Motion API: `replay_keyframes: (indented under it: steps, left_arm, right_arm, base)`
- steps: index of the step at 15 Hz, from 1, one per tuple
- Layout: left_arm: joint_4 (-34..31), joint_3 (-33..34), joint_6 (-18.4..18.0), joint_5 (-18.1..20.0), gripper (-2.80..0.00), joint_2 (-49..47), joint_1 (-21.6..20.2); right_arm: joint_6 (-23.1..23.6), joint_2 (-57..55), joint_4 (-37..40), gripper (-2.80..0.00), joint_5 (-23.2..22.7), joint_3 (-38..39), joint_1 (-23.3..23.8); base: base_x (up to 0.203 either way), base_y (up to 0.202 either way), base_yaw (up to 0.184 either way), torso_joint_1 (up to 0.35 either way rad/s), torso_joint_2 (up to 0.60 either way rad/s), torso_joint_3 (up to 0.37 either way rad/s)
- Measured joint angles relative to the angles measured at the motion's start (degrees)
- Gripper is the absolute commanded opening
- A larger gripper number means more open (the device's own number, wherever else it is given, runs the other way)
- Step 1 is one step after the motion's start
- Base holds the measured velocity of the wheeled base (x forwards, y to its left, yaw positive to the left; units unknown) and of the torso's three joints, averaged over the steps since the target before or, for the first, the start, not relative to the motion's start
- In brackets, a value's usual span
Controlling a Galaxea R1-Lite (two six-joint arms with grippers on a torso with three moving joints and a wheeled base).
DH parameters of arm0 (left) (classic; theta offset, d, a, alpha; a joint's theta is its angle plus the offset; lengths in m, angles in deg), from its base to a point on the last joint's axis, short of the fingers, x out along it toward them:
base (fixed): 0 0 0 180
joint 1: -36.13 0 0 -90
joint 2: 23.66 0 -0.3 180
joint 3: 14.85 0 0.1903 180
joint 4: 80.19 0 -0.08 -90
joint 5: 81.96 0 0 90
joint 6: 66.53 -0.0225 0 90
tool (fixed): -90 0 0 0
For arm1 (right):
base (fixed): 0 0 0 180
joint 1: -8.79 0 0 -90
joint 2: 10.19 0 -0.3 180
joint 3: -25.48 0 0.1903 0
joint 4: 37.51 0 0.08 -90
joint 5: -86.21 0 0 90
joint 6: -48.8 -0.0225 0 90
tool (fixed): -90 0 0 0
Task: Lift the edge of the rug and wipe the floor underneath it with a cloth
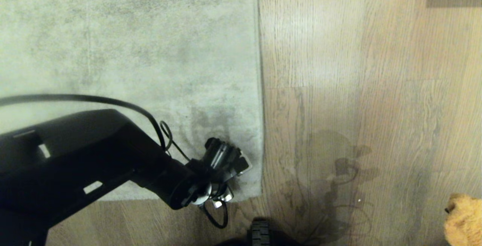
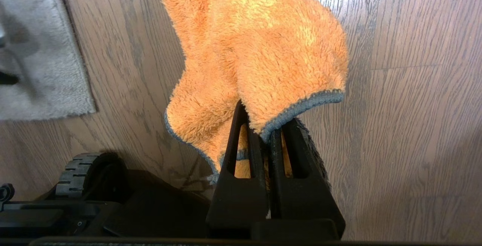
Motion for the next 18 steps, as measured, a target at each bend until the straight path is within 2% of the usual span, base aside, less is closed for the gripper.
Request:
replay_keyframes:
  steps: [3,8,15,18]
  left_arm:
    - [-0.3,-6.2,-4.4,0.0,-2.80,-2.6,-0.8]
    - [-1.1,-12.1,-4.7,-0.1,-2.80,-6.1,0.8]
    - [-0.5,-12.4,-4.2,1.5,-2.80,-4.4,1.3]
    - [1.4,-9.5,-2.7,1.4,-2.80,0.2,1.1]
  right_arm:
    - [0.0,0.0,0.0,-2.80,0.0,0.0,0.0]
    - [0.0,0.0,0.0,-2.80,0.0,0.0,0.0]
    - [0.0,0.0,0.0,-2.80,0.0,0.0,0.0]
    - [0.0,0.0,0.0,-2.80,0.0,0.0,0.0]
  base:
    - [0.000,0.000,0.000,0.000,0.00,0.000]
    - [0.000,0.000,0.000,0.000,0.00,0.000]
    - [0.000,0.000,0.000,0.000,0.00,0.000]
    - [0.000,0.000,0.000,0.000,0.00,0.000]
